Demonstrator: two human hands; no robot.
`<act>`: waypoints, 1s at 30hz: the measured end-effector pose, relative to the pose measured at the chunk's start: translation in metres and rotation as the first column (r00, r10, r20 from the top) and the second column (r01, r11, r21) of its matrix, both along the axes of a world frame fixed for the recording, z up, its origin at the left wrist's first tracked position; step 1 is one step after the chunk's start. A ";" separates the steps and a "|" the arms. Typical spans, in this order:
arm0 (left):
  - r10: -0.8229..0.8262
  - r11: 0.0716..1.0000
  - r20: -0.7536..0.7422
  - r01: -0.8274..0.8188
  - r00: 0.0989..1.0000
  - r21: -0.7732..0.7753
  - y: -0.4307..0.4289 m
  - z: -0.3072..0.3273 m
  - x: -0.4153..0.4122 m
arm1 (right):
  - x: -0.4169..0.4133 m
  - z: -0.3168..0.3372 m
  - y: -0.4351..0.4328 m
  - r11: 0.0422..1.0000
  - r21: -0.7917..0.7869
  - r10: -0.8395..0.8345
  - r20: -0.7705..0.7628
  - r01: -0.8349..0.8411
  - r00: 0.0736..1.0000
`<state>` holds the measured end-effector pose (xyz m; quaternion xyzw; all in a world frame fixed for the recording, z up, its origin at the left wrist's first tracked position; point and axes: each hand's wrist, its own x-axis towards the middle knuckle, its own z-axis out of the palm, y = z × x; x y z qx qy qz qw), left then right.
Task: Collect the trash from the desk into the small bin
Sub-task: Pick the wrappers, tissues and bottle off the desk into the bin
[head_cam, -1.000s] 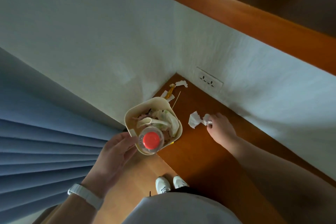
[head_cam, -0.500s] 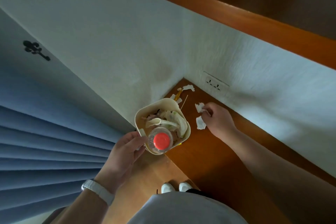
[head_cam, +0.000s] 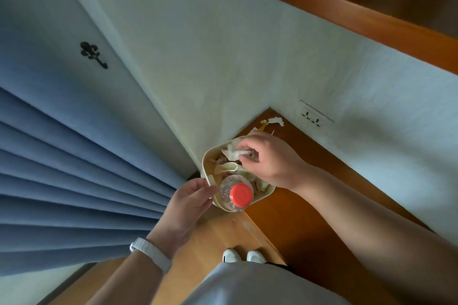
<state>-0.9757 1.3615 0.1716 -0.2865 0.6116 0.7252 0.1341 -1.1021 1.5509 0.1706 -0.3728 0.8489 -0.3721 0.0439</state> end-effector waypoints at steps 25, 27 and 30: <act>0.136 0.989 0.066 -0.139 0.989 0.043 0.008 -0.029 -0.017 | -0.037 -0.166 0.091 0.728 0.627 -0.483 0.179 0.278 0.857; 0.127 0.991 0.073 -0.129 0.989 0.031 0.009 -0.030 -0.018 | -0.036 -0.172 0.094 0.719 0.639 -0.457 0.141 0.272 0.878; 0.123 0.992 0.081 -0.125 0.989 0.029 0.009 -0.031 -0.017 | -0.034 -0.175 0.094 0.732 0.624 -0.433 0.115 0.275 0.894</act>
